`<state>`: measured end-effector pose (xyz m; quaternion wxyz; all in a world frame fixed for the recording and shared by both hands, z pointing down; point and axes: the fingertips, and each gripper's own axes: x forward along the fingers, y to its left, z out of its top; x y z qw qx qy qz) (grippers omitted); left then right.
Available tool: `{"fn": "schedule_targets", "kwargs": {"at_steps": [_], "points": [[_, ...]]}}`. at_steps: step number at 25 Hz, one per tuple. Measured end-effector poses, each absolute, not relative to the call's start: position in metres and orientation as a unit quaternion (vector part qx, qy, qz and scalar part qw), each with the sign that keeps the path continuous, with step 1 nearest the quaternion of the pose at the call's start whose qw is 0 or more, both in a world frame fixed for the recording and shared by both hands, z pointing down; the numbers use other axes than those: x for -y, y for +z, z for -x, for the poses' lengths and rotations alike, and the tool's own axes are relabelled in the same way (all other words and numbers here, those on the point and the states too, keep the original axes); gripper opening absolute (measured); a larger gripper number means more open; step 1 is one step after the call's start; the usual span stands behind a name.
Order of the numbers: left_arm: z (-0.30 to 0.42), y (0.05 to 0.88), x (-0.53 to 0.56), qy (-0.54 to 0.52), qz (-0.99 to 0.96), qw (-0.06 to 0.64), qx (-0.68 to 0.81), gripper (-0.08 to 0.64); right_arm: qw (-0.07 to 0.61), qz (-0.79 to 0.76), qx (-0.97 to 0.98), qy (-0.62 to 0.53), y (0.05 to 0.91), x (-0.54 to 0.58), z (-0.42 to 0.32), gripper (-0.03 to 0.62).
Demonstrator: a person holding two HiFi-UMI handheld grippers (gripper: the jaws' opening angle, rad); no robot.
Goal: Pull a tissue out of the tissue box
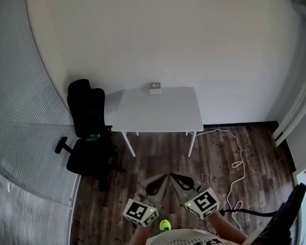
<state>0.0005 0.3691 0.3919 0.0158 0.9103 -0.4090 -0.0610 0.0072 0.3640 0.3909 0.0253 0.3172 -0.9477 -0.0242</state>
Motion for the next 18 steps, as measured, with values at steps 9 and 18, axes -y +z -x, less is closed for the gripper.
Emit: {"fn": "schedule_targets", "kwargs": {"at_steps": [9,18], "points": [[0.031,0.395,-0.348,-0.061,-0.921,0.016,0.385,-0.009,0.038,-0.339,0.940,-0.029,0.397,-0.343,0.024,0.008],[0.042,0.399,-0.320,-0.056,-0.919,0.019,0.389,-0.011,0.038,-0.331,0.942,-0.028,0.397,-0.315,0.036,0.008]]}}
